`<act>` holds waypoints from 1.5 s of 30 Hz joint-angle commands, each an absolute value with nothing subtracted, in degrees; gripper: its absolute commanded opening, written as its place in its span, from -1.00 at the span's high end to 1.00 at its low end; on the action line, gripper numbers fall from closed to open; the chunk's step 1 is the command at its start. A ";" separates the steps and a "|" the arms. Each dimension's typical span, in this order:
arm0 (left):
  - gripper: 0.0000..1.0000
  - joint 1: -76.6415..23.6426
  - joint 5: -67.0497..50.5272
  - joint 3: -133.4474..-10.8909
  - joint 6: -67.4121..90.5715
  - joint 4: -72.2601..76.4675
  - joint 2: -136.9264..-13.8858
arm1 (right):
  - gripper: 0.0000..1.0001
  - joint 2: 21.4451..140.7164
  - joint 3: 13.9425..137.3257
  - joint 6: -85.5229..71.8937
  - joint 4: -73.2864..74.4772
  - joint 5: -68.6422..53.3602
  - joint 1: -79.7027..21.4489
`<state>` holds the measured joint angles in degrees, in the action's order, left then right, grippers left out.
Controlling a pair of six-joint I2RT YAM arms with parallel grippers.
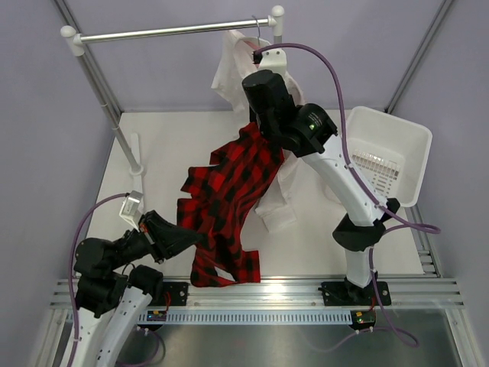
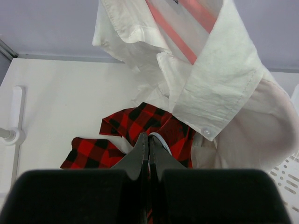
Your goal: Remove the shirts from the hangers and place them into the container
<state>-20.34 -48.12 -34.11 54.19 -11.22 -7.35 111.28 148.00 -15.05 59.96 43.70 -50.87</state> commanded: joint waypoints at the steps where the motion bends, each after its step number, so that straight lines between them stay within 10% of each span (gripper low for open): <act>1: 1.00 -21.36 -62.57 -36.47 58.97 -10.90 -4.13 | 1.00 109.60 151.00 -12.66 52.21 51.95 -44.21; 5: 1.00 -21.27 -61.88 -38.49 58.80 -12.55 -3.34 | 1.00 109.95 149.69 -13.79 53.26 49.84 -43.07; 8: 0.11 -21.27 -57.58 -41.39 52.49 -20.61 -5.70 | 1.00 106.54 142.61 -14.94 52.39 42.58 -43.24; 13: -0.32 -21.36 -46.08 -52.26 36.14 -34.35 -17.98 | 1.00 94.85 126.76 -14.59 45.36 26.84 -44.47; 31: -0.64 -21.36 -53.35 -66.97 24.17 -20.94 -38.32 | 1.00 71.37 99.51 -17.21 33.06 -31.44 -46.05; 45: -0.71 -21.45 -65.73 -76.64 13.63 -23.90 -44.21 | 1.00 74.01 98.88 -18.63 30.59 -39.19 -52.56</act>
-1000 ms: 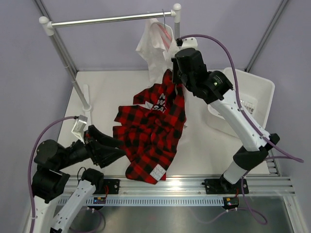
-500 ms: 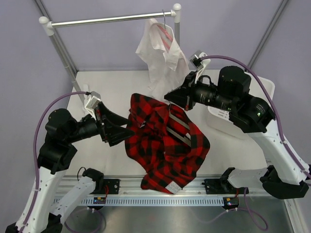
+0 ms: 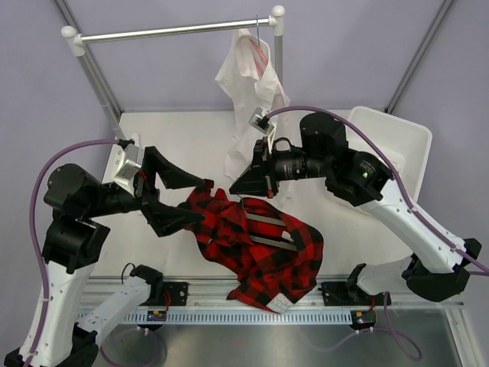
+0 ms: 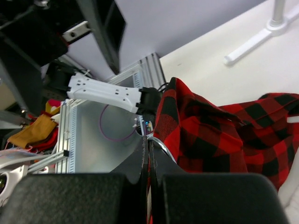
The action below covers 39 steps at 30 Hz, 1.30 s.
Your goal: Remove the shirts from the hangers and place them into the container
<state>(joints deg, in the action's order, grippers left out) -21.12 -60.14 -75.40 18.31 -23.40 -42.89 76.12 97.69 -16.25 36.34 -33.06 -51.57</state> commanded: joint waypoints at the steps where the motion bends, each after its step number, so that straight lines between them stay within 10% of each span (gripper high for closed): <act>1: -0.71 -21.36 -66.09 -76.21 13.28 -24.25 -44.21 | 1.00 73.74 99.14 -18.98 30.41 -39.90 -52.56; 19: -0.62 -26.63 -69.43 -68.03 10.55 -26.54 -48.96 | 1.00 73.82 104.59 -22.24 27.60 -45.09 -52.65; 25: 0.82 -27.51 -66.37 -67.94 10.02 -29.18 -48.96 | 1.00 74.79 106.08 -22.41 27.86 -45.00 -52.65; 30: 1.00 -27.60 -57.96 -67.50 13.70 -28.04 -45.97 | 0.16 75.67 109.41 -17.86 38.56 -33.02 -52.73; 39: 1.00 -27.60 -49.31 -67.15 20.04 -27.51 -41.13 | -0.25 71.20 106.62 -16.08 49.74 -6.43 -54.67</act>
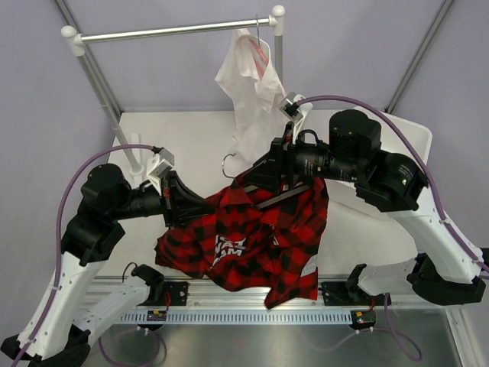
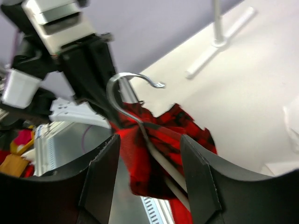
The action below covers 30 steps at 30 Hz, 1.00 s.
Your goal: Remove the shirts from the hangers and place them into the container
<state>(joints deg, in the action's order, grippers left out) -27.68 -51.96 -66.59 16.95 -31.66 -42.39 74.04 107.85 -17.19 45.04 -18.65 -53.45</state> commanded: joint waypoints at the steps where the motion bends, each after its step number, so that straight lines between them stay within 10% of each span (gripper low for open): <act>1: 1.00 -27.60 -49.13 -67.15 20.65 -27.34 -41.13 | -0.26 70.76 105.83 -16.17 49.83 -4.85 -54.75; 16: 1.00 -27.60 -48.96 -67.06 23.47 -24.26 -42.28 | 0.09 75.06 111.27 -14.50 51.94 15.98 -68.63; 30: 1.00 -27.60 -45.00 -66.27 24.52 -23.56 -43.50 | -0.16 74.97 115.93 -11.86 56.07 21.71 -71.54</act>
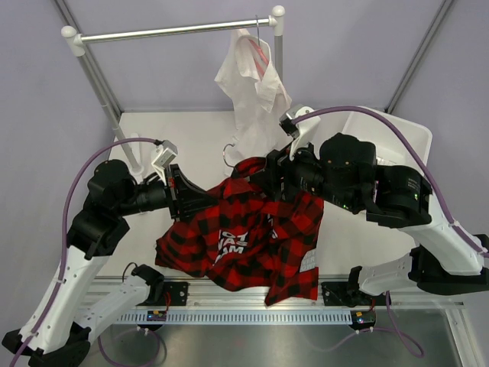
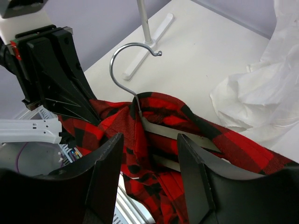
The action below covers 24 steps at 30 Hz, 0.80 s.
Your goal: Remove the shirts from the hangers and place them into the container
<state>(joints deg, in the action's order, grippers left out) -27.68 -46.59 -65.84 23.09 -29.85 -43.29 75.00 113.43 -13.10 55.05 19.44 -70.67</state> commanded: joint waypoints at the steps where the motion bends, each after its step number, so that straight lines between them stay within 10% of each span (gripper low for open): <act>1: 1.00 -27.60 -44.83 -66.27 24.52 -23.47 -43.68 | -0.15 74.88 115.67 -11.87 55.99 21.62 -71.54; 9: 1.00 -27.60 -46.58 -67.23 27.06 -20.83 -43.86 | 0.70 71.64 106.44 -13.01 51.95 21.27 -71.89; 24: 1.00 -27.60 -48.96 -66.36 30.67 -16.26 -43.06 | 1.00 77.77 109.68 -13.27 48.08 13.89 -73.82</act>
<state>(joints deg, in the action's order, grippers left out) -27.68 -47.37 -65.84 28.88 -23.92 -43.13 75.31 106.89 -12.91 51.22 17.61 -72.03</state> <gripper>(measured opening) 0.057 0.011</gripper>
